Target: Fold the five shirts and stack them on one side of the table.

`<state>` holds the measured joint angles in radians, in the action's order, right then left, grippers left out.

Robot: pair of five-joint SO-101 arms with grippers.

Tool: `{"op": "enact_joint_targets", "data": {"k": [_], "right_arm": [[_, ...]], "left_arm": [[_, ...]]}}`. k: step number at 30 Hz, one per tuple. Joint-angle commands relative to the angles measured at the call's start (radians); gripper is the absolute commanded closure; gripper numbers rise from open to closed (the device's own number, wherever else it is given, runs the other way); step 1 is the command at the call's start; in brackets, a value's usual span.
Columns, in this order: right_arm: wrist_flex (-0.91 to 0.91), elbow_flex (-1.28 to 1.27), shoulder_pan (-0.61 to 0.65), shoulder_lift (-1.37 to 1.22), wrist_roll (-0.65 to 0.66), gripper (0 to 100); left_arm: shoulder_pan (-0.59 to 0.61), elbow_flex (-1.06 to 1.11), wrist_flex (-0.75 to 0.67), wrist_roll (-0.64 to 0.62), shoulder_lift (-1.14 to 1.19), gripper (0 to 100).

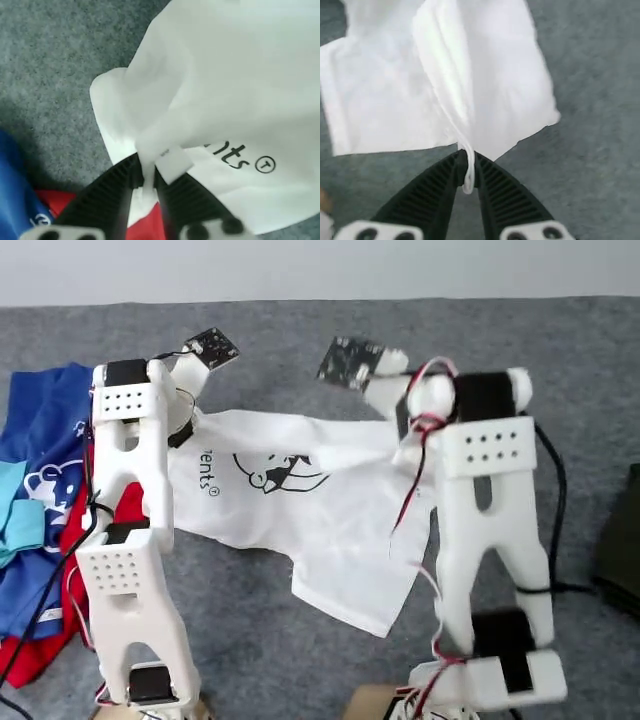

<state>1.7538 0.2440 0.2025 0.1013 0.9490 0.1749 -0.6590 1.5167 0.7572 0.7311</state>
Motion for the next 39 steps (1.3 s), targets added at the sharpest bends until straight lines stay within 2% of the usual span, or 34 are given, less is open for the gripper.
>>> {"op": "enact_joint_targets", "data": {"k": [1,6,12,17,26,30,36,39], "right_arm": [[0.041,-0.16,0.024,0.151,-0.02,98.7],[0.033,-0.364,0.062,0.295,-0.029,98.7],[0.021,-0.574,0.143,0.424,-0.089,98.7],[-0.039,-0.709,0.154,0.506,-0.101,98.7],[-0.059,-0.79,0.154,0.529,-0.104,98.6],[-0.05,-0.79,0.154,0.527,-0.104,98.1],[-0.001,-0.784,0.168,0.538,-0.104,83.4],[0.042,-0.756,0.194,0.539,-0.106,82.0]], "left_arm": [[0.017,-0.038,0.005,0.006,-0.026,100],[0.026,-0.038,0.06,0.031,-0.026,100],[0.029,-0.038,0.192,0.078,-0.026,100],[0.026,-0.031,0.221,0.078,-0.025,100],[0.028,-0.019,0.219,0.114,-0.003,99],[0.025,-0.024,0.219,0.114,-0.003,94],[0.023,-0.025,0.221,0.138,-0.014,91],[0.026,-0.025,0.238,0.181,-0.014,91]]}}
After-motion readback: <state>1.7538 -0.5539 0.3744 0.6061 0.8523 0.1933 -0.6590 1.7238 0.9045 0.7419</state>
